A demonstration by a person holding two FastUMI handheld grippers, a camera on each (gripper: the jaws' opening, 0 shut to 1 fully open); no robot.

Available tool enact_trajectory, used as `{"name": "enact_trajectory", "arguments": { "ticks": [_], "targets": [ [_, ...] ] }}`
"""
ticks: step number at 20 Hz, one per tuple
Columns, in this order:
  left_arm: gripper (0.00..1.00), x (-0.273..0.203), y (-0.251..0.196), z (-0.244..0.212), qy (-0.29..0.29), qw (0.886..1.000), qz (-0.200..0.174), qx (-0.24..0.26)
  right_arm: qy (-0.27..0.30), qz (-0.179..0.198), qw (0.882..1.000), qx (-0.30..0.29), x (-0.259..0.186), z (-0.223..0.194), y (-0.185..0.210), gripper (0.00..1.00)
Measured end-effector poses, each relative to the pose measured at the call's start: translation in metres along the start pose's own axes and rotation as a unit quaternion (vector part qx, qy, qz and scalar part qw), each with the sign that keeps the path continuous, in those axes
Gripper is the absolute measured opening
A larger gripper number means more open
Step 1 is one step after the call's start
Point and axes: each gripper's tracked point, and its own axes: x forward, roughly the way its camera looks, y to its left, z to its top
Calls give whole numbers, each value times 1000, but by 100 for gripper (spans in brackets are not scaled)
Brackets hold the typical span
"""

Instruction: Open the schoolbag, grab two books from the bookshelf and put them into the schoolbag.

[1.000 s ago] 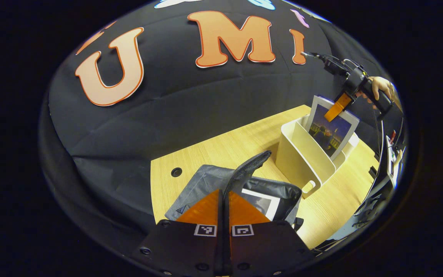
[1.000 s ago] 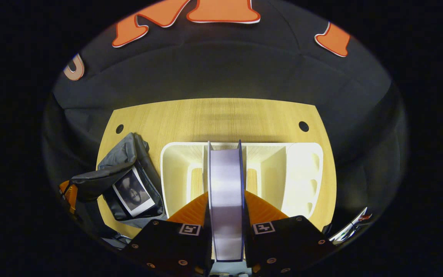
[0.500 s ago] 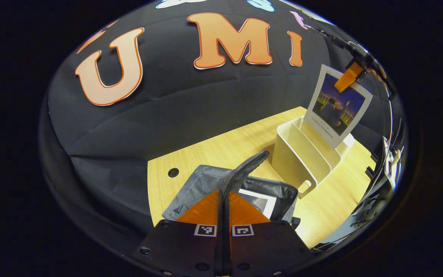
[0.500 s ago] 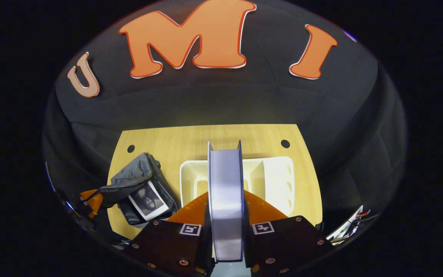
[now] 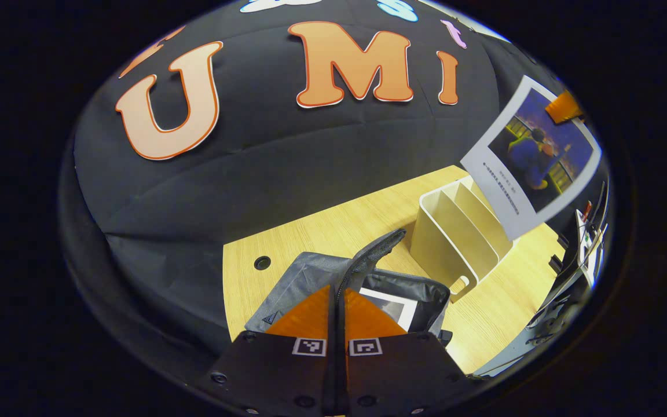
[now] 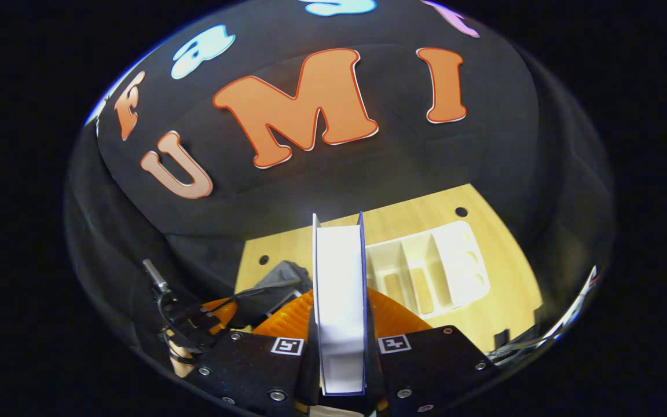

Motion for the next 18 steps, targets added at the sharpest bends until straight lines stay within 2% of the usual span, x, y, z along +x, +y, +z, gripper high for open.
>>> {"name": "enact_trajectory", "arguments": {
  "ticks": [4, 8, 10, 15, 18],
  "targets": [
    [0, 3, 1, 5, -3, 1000, 2, 0, -15, 75, 991, 112, 18, -42, 8, 32],
    [0, 2, 7, 12, -3, 1000, 4, 7, -3, 133, 962, 241, 54, -103, 4, 32],
    [1, 3, 7, 14, -4, 1000, 4, 3, 4, 155, 949, 274, 74, -133, 5, 31],
    [0, 3, 7, 22, -10, 1000, 10, 14, -2, 183, 912, 367, 131, -174, 19, 31],
    [0, -3, 8, 28, -19, 999, 18, 24, -2, 160, 914, 374, 162, -195, 26, 31]
  ]
}}
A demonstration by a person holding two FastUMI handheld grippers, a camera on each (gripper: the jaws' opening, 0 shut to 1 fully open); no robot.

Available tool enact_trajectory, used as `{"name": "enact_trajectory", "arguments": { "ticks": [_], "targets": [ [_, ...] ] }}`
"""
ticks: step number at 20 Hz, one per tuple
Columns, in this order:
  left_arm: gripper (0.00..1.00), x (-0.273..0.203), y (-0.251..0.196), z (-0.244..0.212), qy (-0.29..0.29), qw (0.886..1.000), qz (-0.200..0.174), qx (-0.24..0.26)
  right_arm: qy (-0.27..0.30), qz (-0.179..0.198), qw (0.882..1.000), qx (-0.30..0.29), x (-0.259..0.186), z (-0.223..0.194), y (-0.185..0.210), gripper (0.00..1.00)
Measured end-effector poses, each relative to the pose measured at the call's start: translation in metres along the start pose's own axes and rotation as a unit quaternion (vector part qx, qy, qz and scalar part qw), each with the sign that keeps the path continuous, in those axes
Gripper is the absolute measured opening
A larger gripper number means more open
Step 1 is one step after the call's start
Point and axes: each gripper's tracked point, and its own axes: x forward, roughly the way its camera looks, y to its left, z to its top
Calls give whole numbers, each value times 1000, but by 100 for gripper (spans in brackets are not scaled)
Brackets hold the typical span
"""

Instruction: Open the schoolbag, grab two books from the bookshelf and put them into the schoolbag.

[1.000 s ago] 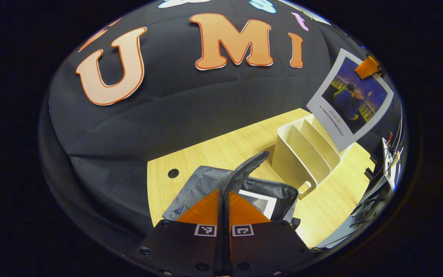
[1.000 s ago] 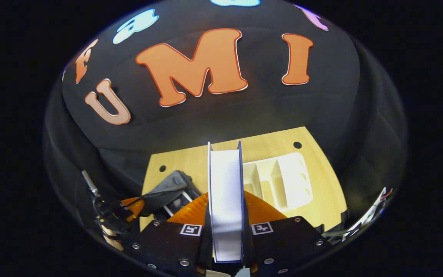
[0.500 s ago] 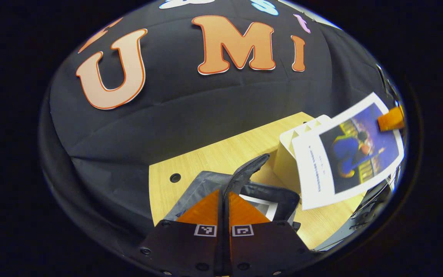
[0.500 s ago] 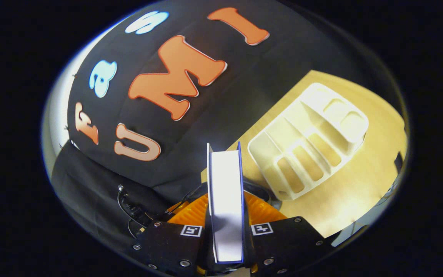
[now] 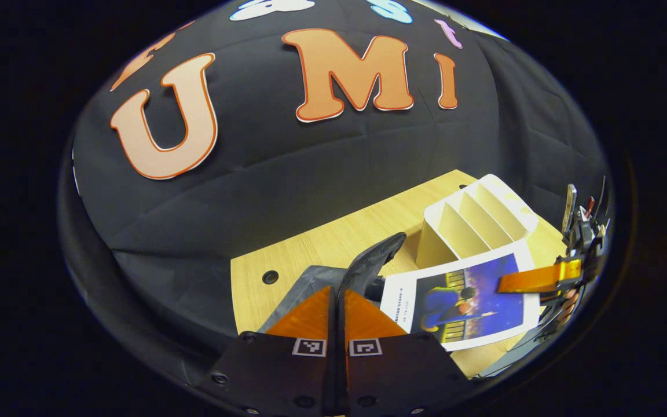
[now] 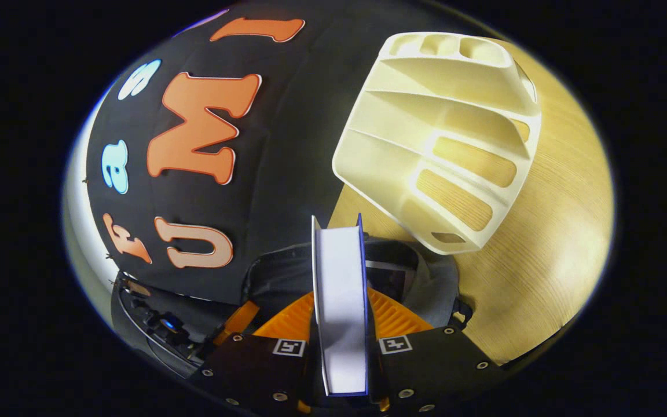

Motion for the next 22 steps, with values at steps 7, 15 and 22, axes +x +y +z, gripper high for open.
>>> {"name": "enact_trajectory", "arguments": {
  "ticks": [7, 15, 22],
  "targets": [
    [0, -7, 0, 5, -6, 1000, 0, -1, -11, -16, 1000, 11, 58, -23, -4, 31],
    [0, -16, -14, 12, -10, 1000, -21, 6, -16, -16, 999, 26, 114, -57, 7, 41],
    [0, -19, -12, 11, -13, 1000, -25, 5, -18, -66, 997, 30, 141, -74, 3, 36]
  ]
}}
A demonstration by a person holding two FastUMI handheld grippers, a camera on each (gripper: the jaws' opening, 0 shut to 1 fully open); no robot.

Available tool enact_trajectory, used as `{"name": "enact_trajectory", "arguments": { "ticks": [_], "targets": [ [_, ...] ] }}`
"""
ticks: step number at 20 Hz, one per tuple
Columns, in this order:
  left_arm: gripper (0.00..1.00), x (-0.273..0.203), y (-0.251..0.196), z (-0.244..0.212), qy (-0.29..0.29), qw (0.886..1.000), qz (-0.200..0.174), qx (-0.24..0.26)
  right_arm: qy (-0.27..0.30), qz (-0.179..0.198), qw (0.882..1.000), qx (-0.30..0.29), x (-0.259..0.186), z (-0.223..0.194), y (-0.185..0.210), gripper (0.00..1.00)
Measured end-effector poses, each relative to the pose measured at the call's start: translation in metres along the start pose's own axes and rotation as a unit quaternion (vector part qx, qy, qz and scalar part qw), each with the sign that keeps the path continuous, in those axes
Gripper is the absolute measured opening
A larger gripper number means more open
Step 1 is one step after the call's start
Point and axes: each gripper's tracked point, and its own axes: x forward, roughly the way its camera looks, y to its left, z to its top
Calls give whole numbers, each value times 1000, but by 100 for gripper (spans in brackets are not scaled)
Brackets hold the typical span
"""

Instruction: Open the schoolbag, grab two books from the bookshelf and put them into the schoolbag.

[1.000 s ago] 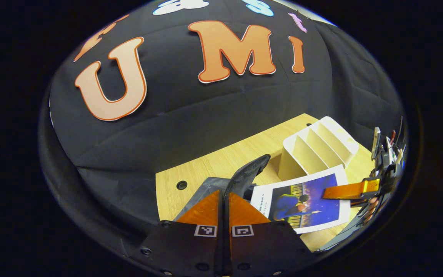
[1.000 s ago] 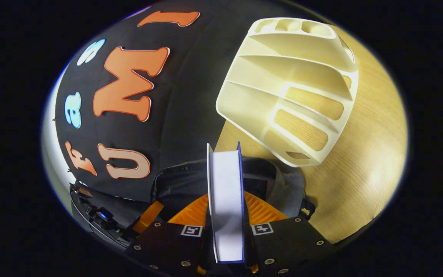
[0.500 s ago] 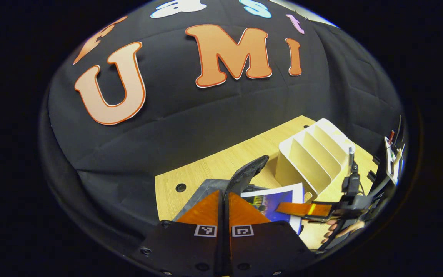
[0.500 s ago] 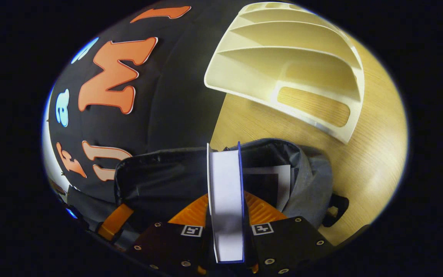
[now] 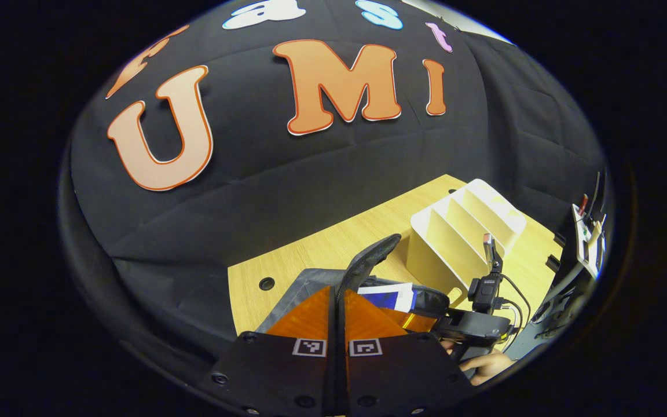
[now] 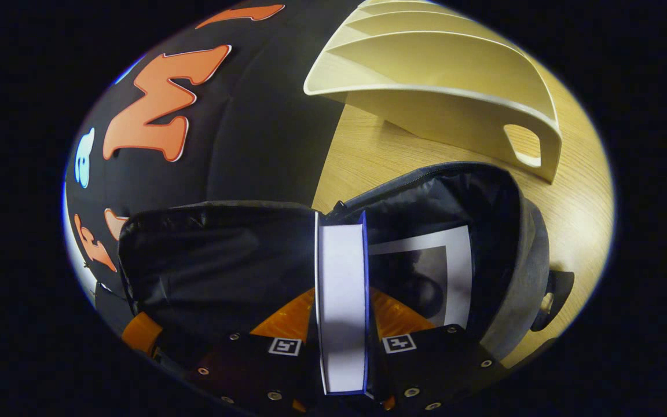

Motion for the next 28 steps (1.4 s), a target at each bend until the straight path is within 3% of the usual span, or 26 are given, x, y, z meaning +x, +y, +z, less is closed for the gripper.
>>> {"name": "enact_trajectory", "arguments": {
  "ticks": [1, 2, 3, 4, 5, 7, 11, 16, 23, 28],
  "targets": [
    [0, 0, 0, -1, 1, 1000, -1, -2, 5, -26, 1000, -16, 1, -4, -9, 39],
    [0, 0, 1, -4, 2, 1000, -1, -4, 8, -50, 998, -33, 3, -8, -17, 36],
    [0, -1, 0, -6, 4, 1000, -2, -5, 13, -66, 997, -46, -1, -10, -25, 40],
    [0, 0, -2, -6, 4, 1000, -5, -6, 17, -75, 996, -52, 0, -12, -27, 65],
    [1, 0, -2, -9, 3, 1000, -6, -7, 21, -83, 995, -54, -1, -14, -31, 69],
    [0, -2, -4, -12, 5, 1000, -4, -3, 28, -100, 993, -59, -4, -13, -37, 100],
    [0, -6, -9, -18, 8, 1000, 0, -8, 32, -101, 992, -76, -23, -8, -33, 98],
    [0, -15, -17, -29, 14, 999, 12, -31, 4, -97, 990, -106, -56, 34, -22, 98],
    [3, -26, -54, -58, 23, 995, 47, -89, -3, -124, 970, -211, -107, 93, -42, 98],
    [18, -32, -102, -71, 18, 989, 63, -136, 9, -139, 950, -279, -143, 124, -70, 98]
  ]
}}
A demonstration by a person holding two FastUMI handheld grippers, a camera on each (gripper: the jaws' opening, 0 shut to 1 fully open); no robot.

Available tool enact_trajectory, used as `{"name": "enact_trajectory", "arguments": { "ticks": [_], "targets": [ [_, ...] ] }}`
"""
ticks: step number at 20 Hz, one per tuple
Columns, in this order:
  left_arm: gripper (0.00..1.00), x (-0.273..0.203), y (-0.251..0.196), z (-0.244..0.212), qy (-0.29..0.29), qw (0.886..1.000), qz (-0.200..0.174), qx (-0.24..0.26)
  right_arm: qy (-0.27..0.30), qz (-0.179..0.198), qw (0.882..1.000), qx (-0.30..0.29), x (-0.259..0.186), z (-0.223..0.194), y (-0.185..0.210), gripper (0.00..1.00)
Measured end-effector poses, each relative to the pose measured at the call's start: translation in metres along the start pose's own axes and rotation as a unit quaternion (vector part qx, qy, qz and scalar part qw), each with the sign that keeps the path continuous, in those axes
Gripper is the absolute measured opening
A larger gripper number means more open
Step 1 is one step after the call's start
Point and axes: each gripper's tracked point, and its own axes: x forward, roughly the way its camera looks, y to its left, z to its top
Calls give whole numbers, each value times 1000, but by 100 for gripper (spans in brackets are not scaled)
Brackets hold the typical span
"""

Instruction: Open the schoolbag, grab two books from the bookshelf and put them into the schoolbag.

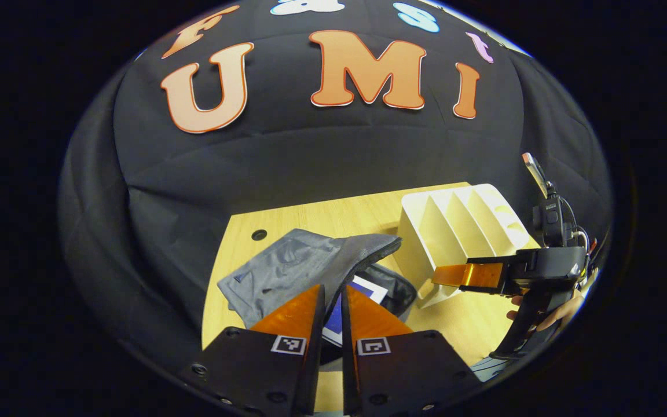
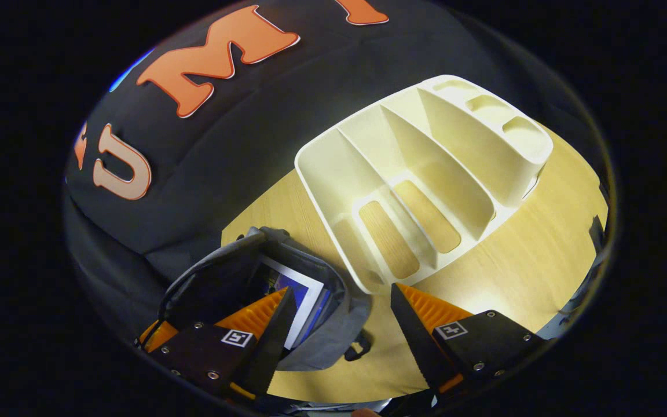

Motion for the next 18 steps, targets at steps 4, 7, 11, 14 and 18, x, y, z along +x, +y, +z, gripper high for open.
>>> {"name": "enact_trajectory", "arguments": {
  "ticks": [4, 7, 11, 14, 18],
  "targets": [
    [36, -12, -46, -1, -18, 1000, -7, -20, 0, -3, 999, -34, -21, 12, -33, 98],
    [82, -11, -78, -4, -21, 999, -13, -38, -8, -7, 998, -62, -35, 23, -58, 98],
    [93, -24, -119, 10, -55, 997, -4, -51, -85, 6, 990, -112, -73, 68, -73, 98],
    [98, -40, -143, 44, -127, 990, 13, -53, -184, 9, 970, -158, -114, 119, -80, 98],
    [97, -76, -170, 89, -222, 973, 26, -52, -295, -4, 939, -178, -172, 172, -95, 97]
  ]
}}
